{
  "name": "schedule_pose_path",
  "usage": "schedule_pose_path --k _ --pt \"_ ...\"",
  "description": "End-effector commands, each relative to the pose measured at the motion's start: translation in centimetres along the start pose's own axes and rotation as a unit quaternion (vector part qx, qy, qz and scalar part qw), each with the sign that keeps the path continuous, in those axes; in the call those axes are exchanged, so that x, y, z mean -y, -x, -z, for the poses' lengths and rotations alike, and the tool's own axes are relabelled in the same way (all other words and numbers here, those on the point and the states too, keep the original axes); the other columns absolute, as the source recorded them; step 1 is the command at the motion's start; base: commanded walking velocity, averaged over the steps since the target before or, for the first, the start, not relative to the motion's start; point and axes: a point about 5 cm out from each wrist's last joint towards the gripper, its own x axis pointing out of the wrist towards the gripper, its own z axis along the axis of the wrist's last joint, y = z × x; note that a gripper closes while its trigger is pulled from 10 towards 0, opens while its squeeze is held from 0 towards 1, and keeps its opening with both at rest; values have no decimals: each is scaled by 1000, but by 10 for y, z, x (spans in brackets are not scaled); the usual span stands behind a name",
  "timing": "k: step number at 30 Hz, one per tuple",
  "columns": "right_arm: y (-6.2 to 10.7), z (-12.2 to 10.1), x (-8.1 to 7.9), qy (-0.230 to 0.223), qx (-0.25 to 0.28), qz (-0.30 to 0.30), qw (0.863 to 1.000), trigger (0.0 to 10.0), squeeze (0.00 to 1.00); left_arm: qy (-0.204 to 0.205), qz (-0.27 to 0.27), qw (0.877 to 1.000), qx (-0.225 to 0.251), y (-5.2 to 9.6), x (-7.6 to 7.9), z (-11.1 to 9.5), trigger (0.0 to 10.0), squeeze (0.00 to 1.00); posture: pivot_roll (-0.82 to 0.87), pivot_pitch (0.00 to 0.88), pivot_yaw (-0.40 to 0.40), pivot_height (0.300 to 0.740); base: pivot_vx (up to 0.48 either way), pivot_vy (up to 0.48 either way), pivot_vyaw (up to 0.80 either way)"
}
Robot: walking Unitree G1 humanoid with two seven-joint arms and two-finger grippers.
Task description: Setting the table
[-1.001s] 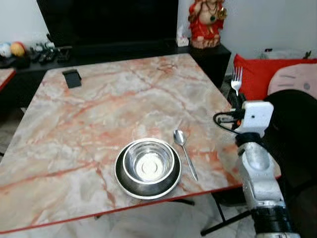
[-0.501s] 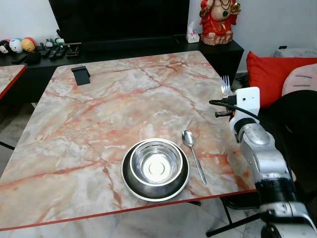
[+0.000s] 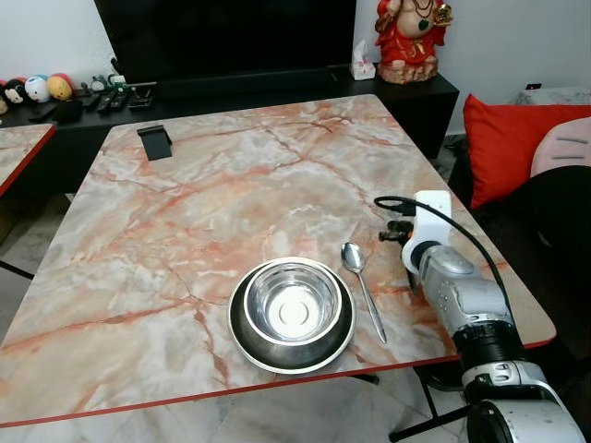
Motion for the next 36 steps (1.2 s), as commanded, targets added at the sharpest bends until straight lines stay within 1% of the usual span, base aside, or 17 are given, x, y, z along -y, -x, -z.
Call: schedule_pose_path --k 1,4,7,9,10,12,15,19,29,36 --pt "-2 -5 -4 10 0 -4 1000 10000 0 -1 -10 1000 -11 3 -6 4 10000 0 -99 0 83 740 0 0 0" --pt "-3 -3 -5 2 0 -2 1000 10000 0 0 -11 1000 -11 3 -6 4 10000 0 -96 0 83 740 0 0 0" --pt "-5 1 -8 3 -5 -6 1000 10000 0 1 -12 1000 -11 3 -6 4 10000 0 -93 0 82 740 0 0 0" --pt "-6 6 -11 16 -12 -8 1000 10000 0 1 -13 1000 -11 3 -6 4 10000 0 -92 0 83 740 0 0 0" --pt "-6 8 -12 36 -14 -6 999 10000 0 2 -13 1000 -11 3 -6 4 10000 0 -92 0 83 740 0 0 0" --pt "-7 12 -13 45 -17 -5 999 10000 0 1 -12 1000 -11 3 -6 4 10000 0 -92 0 83 740 0 0 0" --pt "-7 16 -15 40 -21 -8 999 10000 0 0 -12 1000 -12 3 -6 4 10000 0 -90 0 83 740 0 0 0" --pt "-8 20 -18 56 -21 -13 998 10000 0 -1 -11 1000 -12 3 -6 5 10000 0 -90 0 82 740 0 0 0" --pt "-8 20 -14 76 -19 2 997 10000 0 -4 -10 1000 -14 4 -6 6 10000 0 -95 0 85 740 0 0 0" --pt "-7 24 -13 77 -23 4 997 10000 0 -5 -9 1000 -15 4 -6 6 10000 0 -99 0 85 740 0 0 0"
